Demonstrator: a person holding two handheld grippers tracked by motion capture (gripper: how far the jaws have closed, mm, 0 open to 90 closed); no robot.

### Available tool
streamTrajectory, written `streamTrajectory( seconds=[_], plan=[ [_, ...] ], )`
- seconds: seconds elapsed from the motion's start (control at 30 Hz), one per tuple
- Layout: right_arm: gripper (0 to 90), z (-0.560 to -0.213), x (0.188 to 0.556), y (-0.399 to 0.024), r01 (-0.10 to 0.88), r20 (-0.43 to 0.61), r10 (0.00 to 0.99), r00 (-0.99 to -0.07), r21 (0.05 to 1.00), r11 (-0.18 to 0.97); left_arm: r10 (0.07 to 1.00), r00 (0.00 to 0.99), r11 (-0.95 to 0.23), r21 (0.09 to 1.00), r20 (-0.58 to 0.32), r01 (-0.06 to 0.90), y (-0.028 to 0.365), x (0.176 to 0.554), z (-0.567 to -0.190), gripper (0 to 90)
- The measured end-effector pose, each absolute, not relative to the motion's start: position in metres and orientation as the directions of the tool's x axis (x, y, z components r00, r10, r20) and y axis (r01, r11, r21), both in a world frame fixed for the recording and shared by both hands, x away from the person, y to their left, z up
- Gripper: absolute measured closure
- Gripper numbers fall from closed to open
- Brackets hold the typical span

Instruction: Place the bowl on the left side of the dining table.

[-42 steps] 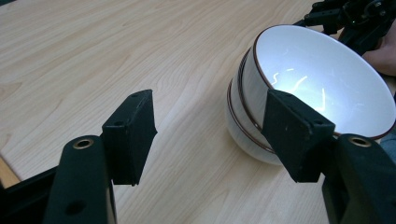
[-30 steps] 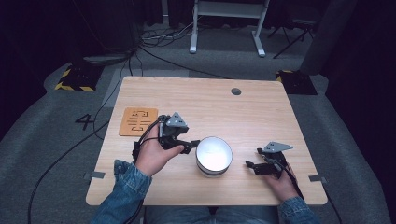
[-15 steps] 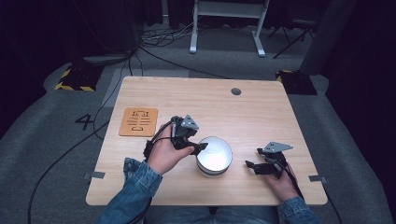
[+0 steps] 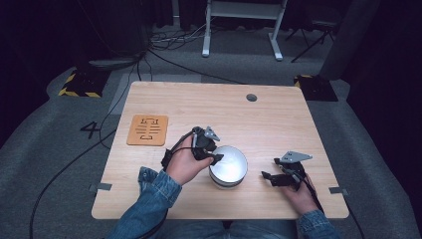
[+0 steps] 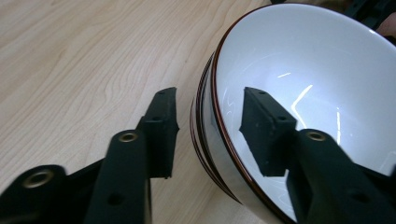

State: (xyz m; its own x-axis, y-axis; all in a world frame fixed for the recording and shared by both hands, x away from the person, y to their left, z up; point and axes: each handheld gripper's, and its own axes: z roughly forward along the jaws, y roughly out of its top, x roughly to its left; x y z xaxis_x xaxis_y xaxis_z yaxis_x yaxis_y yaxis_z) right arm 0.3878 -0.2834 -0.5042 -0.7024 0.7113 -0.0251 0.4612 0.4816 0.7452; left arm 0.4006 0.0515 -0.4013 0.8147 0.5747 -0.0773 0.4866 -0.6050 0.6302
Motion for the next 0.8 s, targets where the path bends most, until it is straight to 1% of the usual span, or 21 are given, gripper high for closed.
streamTrajectory(
  seconds=[0.03,0.1,0.13,0.17,0.23,0.3,0.33,0.4,0.5,0.53,0.57,0.73,0.8],
  plan=[
    [20.0,-0.504,0.388,-0.283,0.461,-0.025,0.711,-0.702,0.745,0.482,0.575,0.815,-0.605,0.63,-0.077,0.487,0.052,0.401,-0.401,64.1],
    [20.1,-0.504,0.388,-0.284,0.459,-0.03,0.711,-0.703,0.744,0.485,0.589,0.805,-0.611,0.611,-0.074,0.503,0.049,0.401,-0.401,64.8],
    [20.0,-0.504,0.388,-0.283,0.462,-0.024,0.712,-0.702,0.745,0.481,0.594,0.8,-0.611,0.603,-0.078,0.513,0.048,0.4,-0.401,71.0],
    [20.0,-0.504,0.388,-0.283,0.462,-0.024,0.712,-0.702,0.745,0.481,0.593,0.802,-0.619,0.599,-0.068,0.508,0.047,0.401,-0.401,71.0],
    [20.0,-0.504,0.388,-0.283,0.463,-0.023,0.712,-0.702,0.745,0.48,0.602,0.797,-0.623,0.604,-0.035,0.497,0.045,0.4,-0.397,78.0],
    [20.0,-0.504,0.388,-0.284,0.46,-0.028,0.711,-0.703,0.744,0.484,0.613,0.79,-0.627,0.594,-0.024,0.504,0.043,0.399,-0.395,78.9],
    [20.1,-0.504,0.388,-0.284,0.459,-0.03,0.71,-0.703,0.744,0.486,0.607,0.794,-0.634,0.602,-0.003,0.487,0.042,0.399,-0.396,79.8],
    [20.0,-0.504,0.388,-0.283,0.463,-0.022,0.712,-0.702,0.746,0.48,0.61,0.793,-0.637,0.599,0.006,0.485,0.04,0.399,-0.395,80.6],
    [20.0,-0.504,0.388,-0.283,0.463,-0.023,0.712,-0.702,0.745,0.48,0.615,0.789,-0.628,0.601,-0.006,0.494,0.039,0.398,-0.393,81.4],
    [20.0,-0.504,0.388,-0.283,0.463,-0.023,0.712,-0.702,0.745,0.48,0.604,0.797,-0.648,0.593,0.017,0.479,0.039,0.399,-0.391,81.6],
    [20.0,-0.504,0.388,-0.283,0.463,-0.023,0.712,-0.702,0.745,0.48,0.603,0.797,-0.653,0.587,0.021,0.478,0.039,0.398,-0.39,81.9],
    [20.0,-0.504,0.388,-0.283,0.464,-0.022,0.713,-0.701,0.745,0.479,0.599,0.8,-0.645,0.601,0.013,0.473,0.039,0.399,-0.387,81.8],
    [20.0,-0.504,0.387,-0.283,0.468,-0.021,0.717,-0.697,0.745,0.476,0.596,0.803,-0.631,0.616,-0.003,0.471,0.038,0.398,-0.384,81.4]
  ],
)
